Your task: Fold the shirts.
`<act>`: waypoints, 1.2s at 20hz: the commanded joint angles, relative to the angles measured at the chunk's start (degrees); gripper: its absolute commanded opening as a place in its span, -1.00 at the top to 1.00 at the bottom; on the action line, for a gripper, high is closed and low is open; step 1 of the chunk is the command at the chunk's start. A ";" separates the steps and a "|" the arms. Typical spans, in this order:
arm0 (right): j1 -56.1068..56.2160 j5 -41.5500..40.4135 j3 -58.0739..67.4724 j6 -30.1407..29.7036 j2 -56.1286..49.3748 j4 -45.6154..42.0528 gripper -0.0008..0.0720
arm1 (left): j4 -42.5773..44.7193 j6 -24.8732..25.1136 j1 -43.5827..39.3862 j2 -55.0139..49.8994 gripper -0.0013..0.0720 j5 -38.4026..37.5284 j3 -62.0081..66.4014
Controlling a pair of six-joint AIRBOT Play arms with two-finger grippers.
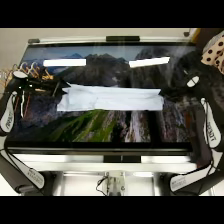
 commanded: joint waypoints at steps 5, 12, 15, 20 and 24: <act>0.90 5.35 0.04 -2.97 -4.90 9.40 -0.82 | -0.85 1.27 -0.09 2.60 -0.67 -2.84 0.55; 1.31 9.16 0.17 -11.58 1.64 13.81 0.81 | -1.42 1.68 -6.97 4.07 0.19 -1.79 0.22; 1.29 15.98 0.17 -11.19 10.47 11.54 0.82 | -8.44 1.11 -15.74 3.06 0.86 1.05 -1.46; 1.31 22.29 0.17 -5.86 23.63 8.31 0.81 | -11.54 1.90 -29.05 2.69 0.86 8.87 -1.42; 1.29 28.02 0.17 -4.63 29.70 6.99 0.82 | -11.56 -0.13 -37.94 0.66 0.86 20.44 -1.38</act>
